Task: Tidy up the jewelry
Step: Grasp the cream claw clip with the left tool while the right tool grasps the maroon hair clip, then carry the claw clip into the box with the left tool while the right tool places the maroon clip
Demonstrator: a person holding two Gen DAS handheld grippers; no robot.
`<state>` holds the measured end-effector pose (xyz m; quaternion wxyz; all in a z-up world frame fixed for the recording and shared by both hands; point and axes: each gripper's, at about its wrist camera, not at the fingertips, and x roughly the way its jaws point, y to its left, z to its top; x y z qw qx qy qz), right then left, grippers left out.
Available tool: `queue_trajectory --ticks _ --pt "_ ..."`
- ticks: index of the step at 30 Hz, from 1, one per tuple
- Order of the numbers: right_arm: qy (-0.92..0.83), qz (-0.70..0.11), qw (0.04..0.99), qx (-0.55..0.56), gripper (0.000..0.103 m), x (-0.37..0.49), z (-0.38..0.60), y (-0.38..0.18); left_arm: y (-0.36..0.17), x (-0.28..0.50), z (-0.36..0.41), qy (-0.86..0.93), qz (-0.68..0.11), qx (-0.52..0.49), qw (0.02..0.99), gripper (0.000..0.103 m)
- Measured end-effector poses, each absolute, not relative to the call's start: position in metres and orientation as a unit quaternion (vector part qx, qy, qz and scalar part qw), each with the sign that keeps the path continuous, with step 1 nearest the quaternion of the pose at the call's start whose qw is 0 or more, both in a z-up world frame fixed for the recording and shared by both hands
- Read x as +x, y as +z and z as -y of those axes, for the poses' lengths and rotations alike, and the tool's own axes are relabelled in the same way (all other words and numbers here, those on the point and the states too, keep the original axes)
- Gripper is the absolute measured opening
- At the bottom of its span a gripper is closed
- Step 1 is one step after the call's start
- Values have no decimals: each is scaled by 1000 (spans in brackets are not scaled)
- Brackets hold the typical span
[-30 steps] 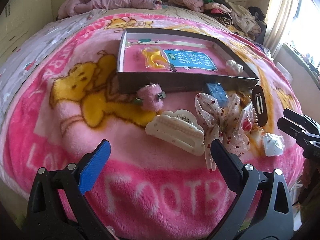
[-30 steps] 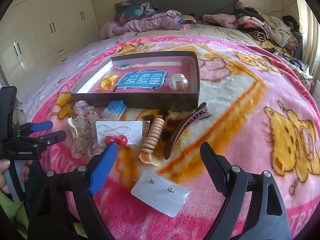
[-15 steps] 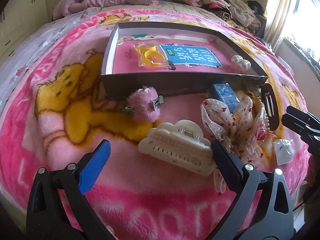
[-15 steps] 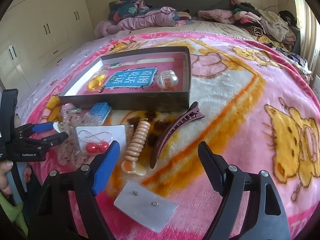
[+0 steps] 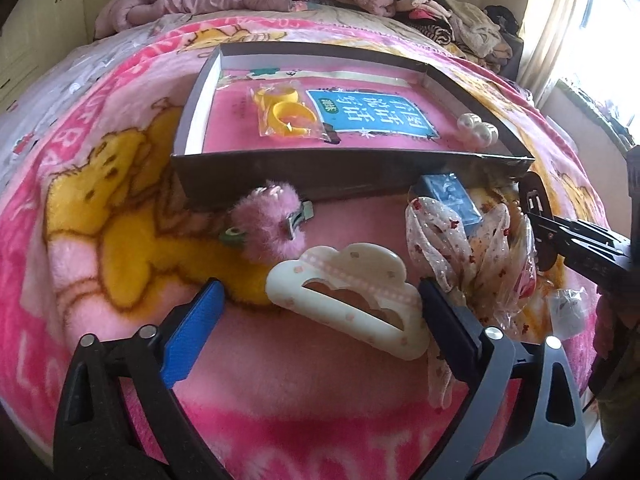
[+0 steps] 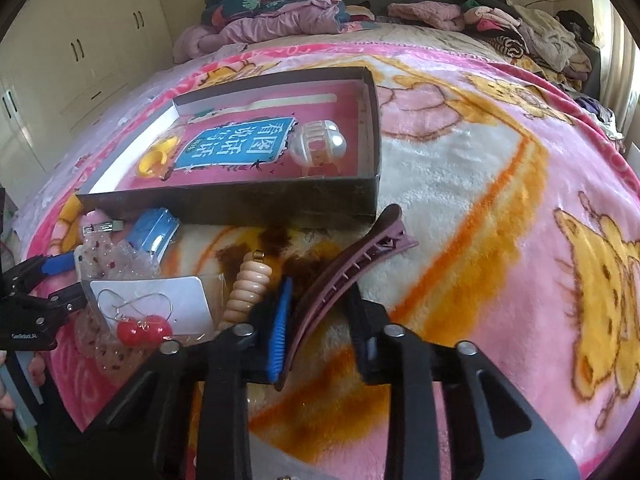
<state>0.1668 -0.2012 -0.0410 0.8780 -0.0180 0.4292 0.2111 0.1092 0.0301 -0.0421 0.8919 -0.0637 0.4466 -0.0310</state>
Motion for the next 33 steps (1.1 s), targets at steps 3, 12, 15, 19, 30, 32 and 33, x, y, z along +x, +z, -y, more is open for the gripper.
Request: queue_trajectory --ticks 3,12,15,19,30,32,33 --pt "213 -428 878 -13 23 167 205 -42 -42 110 -30 -39 -443 -66 893 75" --pt "209 -424 881 -5 15 161 216 -39 -38 100 -37 -50 -440 -86 892 63" --pt "208 -424 882 -3 14 159 219 -37 -37 94 -42 -46 -440 -91 892 63" --pt "205 -421 883 -1 12 155 224 -35 -34 85 -47 -41 -438 -97 893 63" --pt "221 -394 892 -4 10 136 225 -8 -19 72 -60 -28 -425 -110 898 63" --pt "227 -388 893 -9 10 134 221 -2 -16 71 -63 -25 -422 -113 899 63" --pt "231 -385 894 -9 10 133 219 1 -15 70 -65 -23 -420 -114 900 63"
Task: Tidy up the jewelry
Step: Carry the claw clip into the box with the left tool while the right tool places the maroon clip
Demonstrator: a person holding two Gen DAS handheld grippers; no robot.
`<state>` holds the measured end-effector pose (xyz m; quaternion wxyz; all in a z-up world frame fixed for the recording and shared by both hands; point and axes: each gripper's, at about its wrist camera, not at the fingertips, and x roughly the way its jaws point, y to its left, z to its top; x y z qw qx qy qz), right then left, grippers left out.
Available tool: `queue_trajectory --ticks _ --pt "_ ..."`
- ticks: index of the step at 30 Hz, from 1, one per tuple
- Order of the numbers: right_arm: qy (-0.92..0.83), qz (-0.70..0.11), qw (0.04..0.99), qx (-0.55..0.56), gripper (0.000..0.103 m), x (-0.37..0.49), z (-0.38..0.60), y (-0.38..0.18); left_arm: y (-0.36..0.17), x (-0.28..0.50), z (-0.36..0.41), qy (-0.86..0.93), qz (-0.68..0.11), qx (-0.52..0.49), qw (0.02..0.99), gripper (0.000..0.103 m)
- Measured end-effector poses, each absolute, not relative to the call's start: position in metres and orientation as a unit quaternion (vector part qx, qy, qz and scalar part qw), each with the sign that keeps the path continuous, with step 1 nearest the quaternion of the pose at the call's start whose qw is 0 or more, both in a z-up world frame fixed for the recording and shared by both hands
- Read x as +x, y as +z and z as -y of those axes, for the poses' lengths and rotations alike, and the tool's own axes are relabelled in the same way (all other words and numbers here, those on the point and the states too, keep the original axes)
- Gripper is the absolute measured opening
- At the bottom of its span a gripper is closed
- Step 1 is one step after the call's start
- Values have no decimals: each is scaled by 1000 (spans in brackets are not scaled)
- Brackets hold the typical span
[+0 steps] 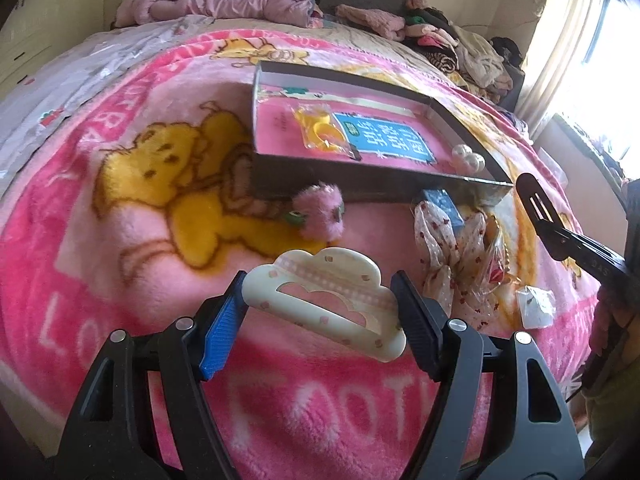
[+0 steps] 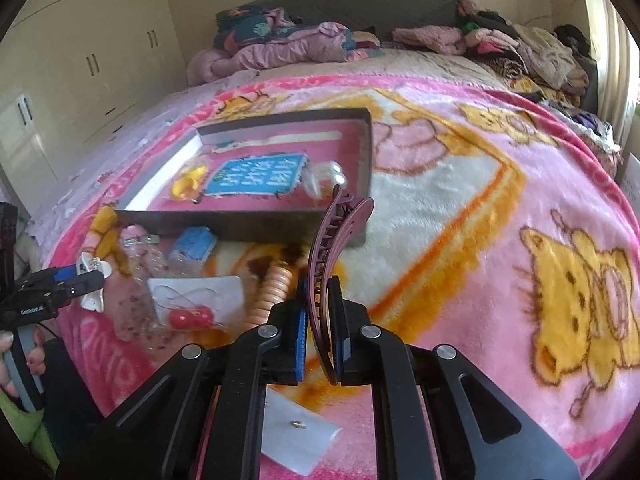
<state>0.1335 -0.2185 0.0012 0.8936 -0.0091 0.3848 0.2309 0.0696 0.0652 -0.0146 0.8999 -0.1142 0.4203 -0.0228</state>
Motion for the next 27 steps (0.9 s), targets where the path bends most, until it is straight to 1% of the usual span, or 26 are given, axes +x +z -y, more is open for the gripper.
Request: queue_trajectory --ticks 11,27 --pt "273 -363 890 -26 10 140 180 23 2 74 -85 -7 -401 -132 906 63" --pt "305 -363 880 -30 10 163 138 25 26 112 -100 2 -384 -138 913 63"
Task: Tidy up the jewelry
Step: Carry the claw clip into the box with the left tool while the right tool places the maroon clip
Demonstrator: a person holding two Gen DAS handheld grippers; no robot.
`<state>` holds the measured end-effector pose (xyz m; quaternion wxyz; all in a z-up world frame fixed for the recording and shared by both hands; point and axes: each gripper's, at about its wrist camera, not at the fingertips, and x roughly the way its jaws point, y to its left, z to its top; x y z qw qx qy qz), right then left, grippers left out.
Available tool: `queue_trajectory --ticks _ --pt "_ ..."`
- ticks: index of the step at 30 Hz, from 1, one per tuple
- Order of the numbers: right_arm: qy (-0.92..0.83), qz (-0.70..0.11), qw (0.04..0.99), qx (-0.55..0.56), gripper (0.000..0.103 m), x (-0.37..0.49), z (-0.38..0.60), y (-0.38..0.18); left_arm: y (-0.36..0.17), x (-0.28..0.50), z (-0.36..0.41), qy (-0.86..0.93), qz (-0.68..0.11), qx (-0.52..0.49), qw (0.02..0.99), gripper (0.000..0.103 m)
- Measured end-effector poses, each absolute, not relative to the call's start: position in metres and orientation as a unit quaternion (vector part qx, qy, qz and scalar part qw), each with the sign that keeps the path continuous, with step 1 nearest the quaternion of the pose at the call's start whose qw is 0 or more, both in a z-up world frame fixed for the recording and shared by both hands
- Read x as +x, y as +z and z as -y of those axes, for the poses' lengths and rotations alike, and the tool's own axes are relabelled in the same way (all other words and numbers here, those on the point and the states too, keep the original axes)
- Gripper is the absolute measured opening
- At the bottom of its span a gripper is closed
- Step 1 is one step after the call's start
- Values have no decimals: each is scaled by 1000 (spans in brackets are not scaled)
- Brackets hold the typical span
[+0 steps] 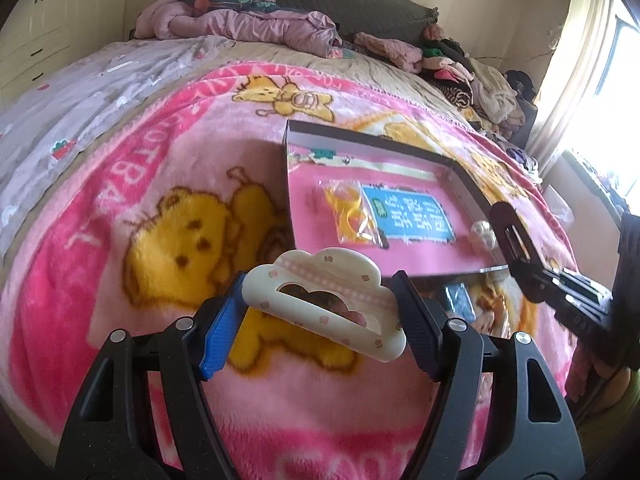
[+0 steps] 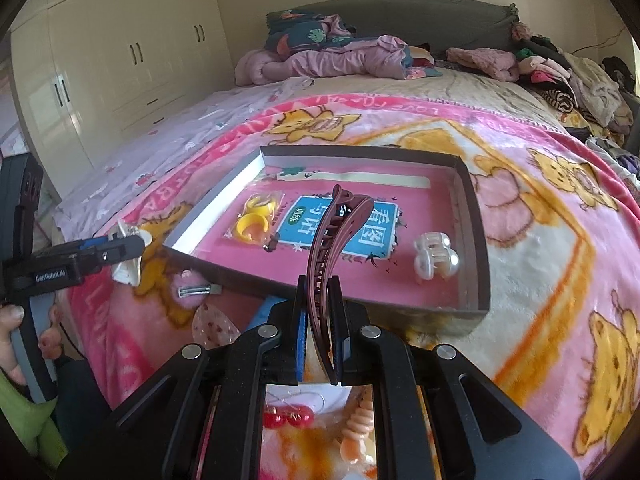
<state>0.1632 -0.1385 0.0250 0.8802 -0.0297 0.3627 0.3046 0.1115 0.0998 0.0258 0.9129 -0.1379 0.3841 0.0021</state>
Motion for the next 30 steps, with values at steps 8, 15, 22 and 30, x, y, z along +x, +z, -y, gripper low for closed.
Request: queue_trajectory --ticks 8,15,22,30 --pt "301 -368 880 -25 10 178 137 26 30 132 -101 4 -388 -145 910 63" --pt "293 -368 882 -20 10 197 137 30 35 154 -94 -1 -393 -135 909 63" --pt "281 -370 886 -13 10 220 140 33 36 181 -84 -14 -403 -121 907 63" --pt "271 -374 887 -9 10 247 141 34 27 206 -69 -30 -423 -105 900 63"
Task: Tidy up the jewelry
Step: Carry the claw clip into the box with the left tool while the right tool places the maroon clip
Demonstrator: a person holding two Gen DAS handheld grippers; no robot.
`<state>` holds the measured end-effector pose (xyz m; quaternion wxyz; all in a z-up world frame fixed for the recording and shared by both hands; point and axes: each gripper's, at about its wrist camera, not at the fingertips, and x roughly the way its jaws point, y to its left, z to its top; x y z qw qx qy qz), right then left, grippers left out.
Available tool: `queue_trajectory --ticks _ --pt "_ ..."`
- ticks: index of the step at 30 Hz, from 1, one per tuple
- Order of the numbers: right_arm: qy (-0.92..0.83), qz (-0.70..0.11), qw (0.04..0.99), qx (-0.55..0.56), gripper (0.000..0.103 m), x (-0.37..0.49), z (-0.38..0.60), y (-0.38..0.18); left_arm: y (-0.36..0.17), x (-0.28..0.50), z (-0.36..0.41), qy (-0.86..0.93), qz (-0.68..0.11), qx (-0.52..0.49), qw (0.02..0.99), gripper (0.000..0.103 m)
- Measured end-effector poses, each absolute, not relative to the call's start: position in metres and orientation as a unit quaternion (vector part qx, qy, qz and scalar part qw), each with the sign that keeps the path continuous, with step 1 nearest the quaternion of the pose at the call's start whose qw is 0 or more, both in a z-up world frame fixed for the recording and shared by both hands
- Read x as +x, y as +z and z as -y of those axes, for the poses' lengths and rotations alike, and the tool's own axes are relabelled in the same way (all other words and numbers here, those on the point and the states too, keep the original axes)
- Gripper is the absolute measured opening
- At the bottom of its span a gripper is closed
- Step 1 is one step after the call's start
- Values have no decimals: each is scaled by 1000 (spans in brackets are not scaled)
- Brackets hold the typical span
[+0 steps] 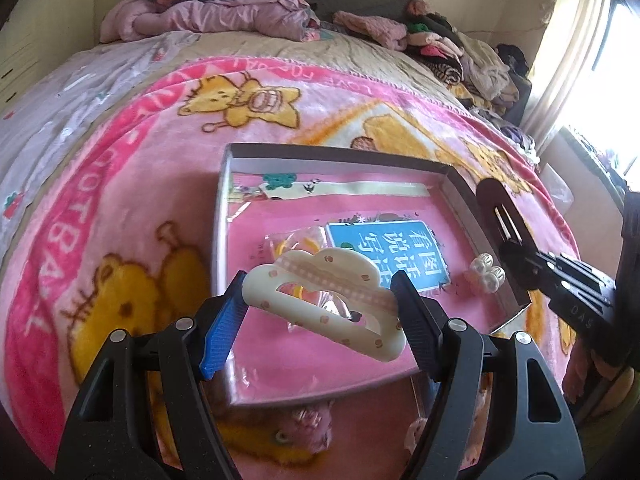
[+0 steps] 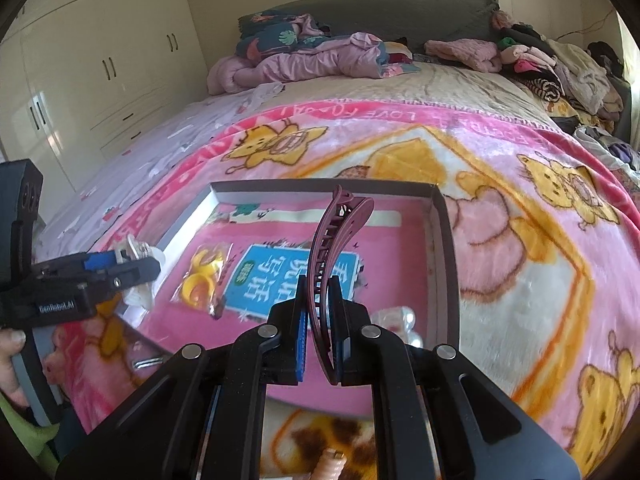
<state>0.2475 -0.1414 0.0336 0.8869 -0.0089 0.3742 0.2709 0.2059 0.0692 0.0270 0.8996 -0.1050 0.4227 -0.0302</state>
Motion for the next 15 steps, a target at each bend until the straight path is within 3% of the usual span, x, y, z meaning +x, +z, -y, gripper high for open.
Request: queue_trajectory --ticks 15 --pt "274 -398 875 -17 10 294 129 18 5 238 -51 -62 -450 -85 887 63"
